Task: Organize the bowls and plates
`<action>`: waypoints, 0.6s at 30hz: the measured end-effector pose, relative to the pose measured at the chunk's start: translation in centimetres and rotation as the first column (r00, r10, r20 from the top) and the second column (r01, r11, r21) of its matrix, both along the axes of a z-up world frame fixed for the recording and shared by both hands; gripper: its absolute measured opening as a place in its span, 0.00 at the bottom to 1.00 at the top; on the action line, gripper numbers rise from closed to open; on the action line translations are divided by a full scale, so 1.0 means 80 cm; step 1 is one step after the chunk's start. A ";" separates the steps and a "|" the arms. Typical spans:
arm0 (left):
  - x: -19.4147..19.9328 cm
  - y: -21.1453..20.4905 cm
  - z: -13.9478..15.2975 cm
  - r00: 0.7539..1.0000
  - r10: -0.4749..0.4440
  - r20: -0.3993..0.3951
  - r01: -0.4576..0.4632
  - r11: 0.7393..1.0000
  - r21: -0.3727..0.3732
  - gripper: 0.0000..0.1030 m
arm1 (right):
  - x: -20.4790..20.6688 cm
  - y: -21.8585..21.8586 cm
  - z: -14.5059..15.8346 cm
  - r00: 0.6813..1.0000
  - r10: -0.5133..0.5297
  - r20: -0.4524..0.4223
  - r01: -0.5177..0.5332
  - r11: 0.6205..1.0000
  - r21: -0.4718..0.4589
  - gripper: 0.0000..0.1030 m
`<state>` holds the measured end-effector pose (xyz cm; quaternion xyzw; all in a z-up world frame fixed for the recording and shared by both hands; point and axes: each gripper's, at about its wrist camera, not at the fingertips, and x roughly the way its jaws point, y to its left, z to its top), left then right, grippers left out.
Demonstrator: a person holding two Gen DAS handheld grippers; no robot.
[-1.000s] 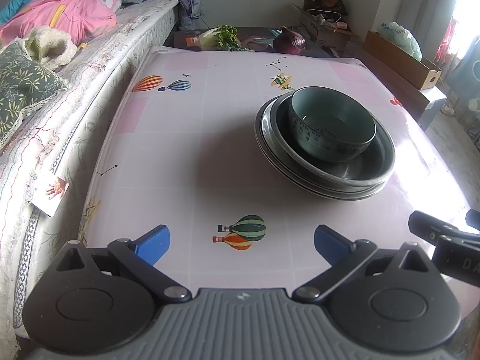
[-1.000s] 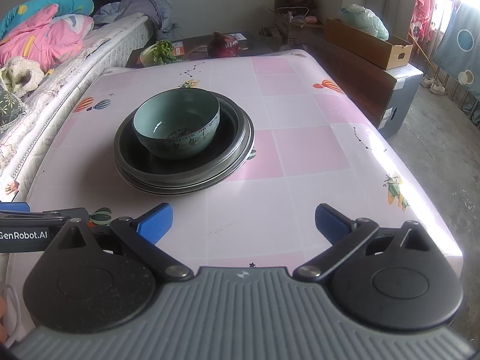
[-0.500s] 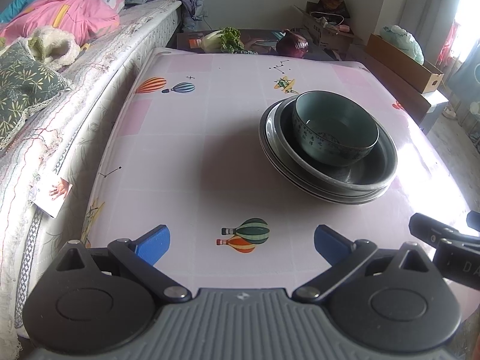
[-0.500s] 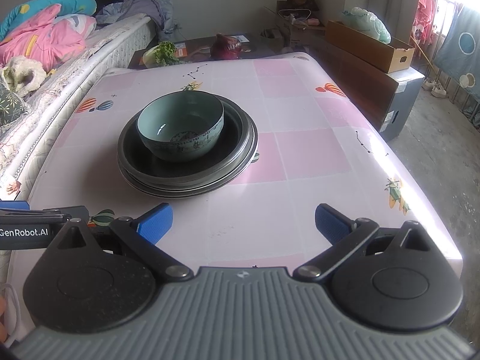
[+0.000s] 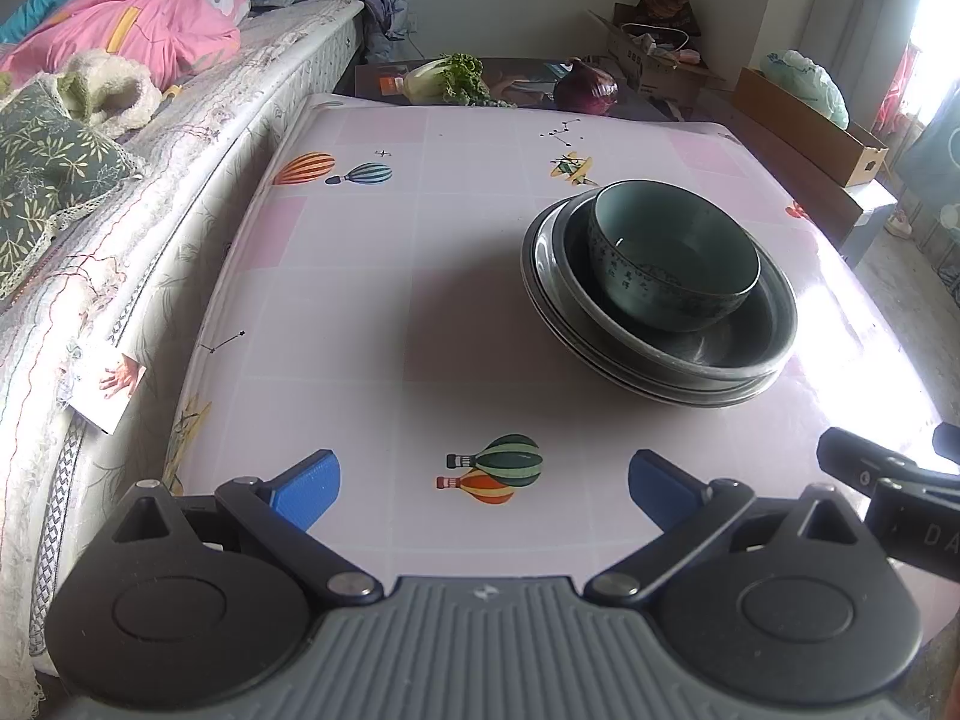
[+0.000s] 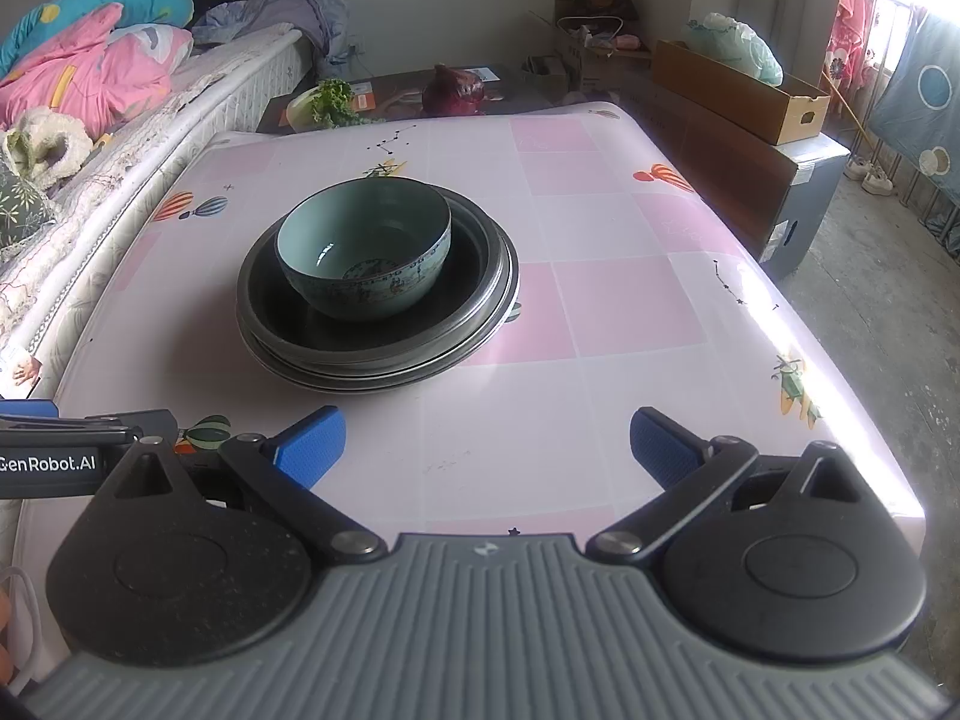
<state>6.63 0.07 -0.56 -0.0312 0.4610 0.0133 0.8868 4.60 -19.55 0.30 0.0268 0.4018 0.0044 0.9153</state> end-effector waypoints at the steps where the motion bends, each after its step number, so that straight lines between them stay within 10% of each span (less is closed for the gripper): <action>1: 0.000 0.000 0.000 1.000 0.001 -0.001 -0.001 1.000 0.000 1.00 | 0.000 0.000 0.000 1.000 0.000 -0.001 0.000 1.000 0.000 0.99; 18: 0.001 0.001 -0.002 1.000 0.003 -0.003 -0.003 1.000 0.001 1.00 | -0.001 0.005 -0.006 1.000 0.005 -0.007 -0.005 1.000 0.001 0.99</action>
